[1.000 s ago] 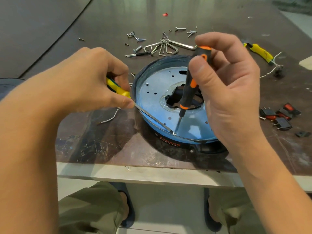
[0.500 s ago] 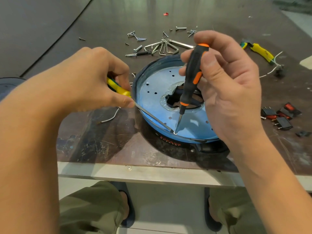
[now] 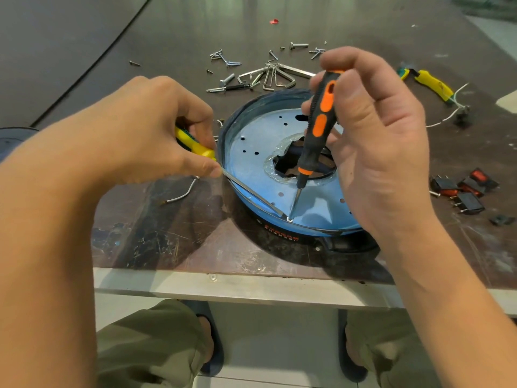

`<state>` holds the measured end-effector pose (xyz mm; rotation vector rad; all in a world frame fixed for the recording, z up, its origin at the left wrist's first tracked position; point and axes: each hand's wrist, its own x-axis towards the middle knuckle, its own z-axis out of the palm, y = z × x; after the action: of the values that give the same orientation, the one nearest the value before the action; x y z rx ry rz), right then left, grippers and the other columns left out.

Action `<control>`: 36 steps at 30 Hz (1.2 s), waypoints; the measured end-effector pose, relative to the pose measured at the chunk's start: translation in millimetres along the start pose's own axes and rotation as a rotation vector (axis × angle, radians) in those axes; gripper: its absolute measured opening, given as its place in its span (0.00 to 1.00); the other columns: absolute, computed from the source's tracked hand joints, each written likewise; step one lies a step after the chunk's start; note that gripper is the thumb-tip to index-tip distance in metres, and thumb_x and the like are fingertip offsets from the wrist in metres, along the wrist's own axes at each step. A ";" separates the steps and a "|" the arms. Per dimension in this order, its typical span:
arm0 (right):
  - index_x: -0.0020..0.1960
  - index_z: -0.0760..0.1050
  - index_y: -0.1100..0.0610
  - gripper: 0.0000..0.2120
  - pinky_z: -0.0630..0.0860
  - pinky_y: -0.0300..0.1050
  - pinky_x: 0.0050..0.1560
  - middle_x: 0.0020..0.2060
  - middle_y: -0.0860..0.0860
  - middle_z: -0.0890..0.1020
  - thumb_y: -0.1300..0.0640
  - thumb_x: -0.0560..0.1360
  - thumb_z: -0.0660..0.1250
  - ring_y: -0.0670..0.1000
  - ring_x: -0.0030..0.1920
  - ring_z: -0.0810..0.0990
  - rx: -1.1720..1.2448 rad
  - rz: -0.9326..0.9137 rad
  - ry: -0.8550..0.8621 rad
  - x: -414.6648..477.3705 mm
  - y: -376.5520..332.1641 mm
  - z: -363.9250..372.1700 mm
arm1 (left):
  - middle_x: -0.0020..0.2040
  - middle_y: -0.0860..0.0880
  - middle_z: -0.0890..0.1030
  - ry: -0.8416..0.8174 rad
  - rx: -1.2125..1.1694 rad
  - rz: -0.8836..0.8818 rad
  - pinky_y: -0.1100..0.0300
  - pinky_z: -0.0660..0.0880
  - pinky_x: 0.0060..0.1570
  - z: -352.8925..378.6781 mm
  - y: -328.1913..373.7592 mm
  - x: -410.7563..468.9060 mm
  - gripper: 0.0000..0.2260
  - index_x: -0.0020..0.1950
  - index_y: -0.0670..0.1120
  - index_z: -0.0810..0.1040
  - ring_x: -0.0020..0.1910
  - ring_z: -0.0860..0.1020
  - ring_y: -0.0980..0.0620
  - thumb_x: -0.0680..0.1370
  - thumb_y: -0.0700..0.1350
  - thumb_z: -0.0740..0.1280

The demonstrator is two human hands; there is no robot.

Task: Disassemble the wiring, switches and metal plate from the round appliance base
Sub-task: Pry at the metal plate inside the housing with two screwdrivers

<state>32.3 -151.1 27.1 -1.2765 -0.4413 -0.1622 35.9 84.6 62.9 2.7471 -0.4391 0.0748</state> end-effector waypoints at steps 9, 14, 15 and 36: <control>0.65 0.73 0.62 0.13 0.78 0.47 0.49 0.51 0.57 0.82 0.64 0.83 0.56 0.57 0.46 0.82 0.038 0.034 -0.063 -0.5 0.8 -4.7 | 0.33 0.60 0.79 -0.009 -0.009 -0.006 0.62 0.67 0.30 0.5 -0.8 0.4 0.12 0.37 0.55 0.80 0.34 0.76 0.61 0.61 0.59 0.78; 0.62 0.75 0.59 0.10 0.77 0.45 0.43 0.44 0.51 0.77 0.65 0.81 0.64 0.47 0.41 0.76 -0.059 -0.062 -0.058 -0.6 2.3 -1.6 | 0.32 0.60 0.79 -0.003 -0.007 -0.005 0.62 0.67 0.31 0.6 -0.9 0.2 0.12 0.36 0.54 0.80 0.34 0.76 0.61 0.61 0.58 0.78; 0.62 0.74 0.60 0.10 0.79 0.47 0.45 0.45 0.53 0.78 0.66 0.82 0.63 0.48 0.42 0.78 -0.066 -0.074 -0.068 -0.6 3.2 -3.0 | 0.33 0.61 0.79 -0.004 -0.005 -0.004 0.62 0.67 0.31 0.5 -0.6 0.2 0.12 0.36 0.54 0.80 0.34 0.76 0.61 0.61 0.58 0.78; 0.65 0.74 0.61 0.13 0.78 0.46 0.45 0.45 0.51 0.77 0.65 0.81 0.67 0.46 0.42 0.76 -0.163 -0.046 0.009 1.0 3.4 -1.1 | 0.34 0.60 0.80 -0.017 -0.002 0.007 0.61 0.70 0.31 -0.1 -0.9 0.6 0.12 0.37 0.55 0.80 0.37 0.77 0.60 0.62 0.59 0.78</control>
<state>34.7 -151.0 24.3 -1.4255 -0.4573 -0.2470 36.8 85.3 62.7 2.7465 -0.4529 0.0523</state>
